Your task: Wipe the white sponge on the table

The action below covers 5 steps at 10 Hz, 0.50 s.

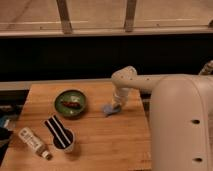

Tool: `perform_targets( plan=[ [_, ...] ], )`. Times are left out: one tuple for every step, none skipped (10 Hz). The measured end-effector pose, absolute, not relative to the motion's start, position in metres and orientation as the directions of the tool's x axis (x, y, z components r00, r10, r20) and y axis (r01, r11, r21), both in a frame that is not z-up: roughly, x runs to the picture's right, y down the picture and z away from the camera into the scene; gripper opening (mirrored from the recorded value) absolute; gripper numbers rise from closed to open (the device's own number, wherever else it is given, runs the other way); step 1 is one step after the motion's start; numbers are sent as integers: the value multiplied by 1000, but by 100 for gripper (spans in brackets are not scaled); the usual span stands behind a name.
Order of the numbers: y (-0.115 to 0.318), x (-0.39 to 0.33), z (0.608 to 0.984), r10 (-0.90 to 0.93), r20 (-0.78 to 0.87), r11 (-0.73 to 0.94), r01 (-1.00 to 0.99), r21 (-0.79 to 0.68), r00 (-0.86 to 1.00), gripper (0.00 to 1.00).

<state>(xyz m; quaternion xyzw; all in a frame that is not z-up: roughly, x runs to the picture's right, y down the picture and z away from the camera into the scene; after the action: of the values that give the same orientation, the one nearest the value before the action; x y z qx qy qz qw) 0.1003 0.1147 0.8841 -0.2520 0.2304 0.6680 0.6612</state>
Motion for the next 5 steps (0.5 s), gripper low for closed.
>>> perform_targets(
  plan=[
    [118,120,882,767,-640,-44,-999,7,-39,0],
    [124,142,879,765,-639,-73,-997,41,-82,0],
    [129,155,876,763,-637,-90,-994,60,-108,0],
    [135,167,871,760,-635,-110,-991,82,-137,0],
    [142,173,865,759,-633,-118,-988,97,-153,0]
  ],
)
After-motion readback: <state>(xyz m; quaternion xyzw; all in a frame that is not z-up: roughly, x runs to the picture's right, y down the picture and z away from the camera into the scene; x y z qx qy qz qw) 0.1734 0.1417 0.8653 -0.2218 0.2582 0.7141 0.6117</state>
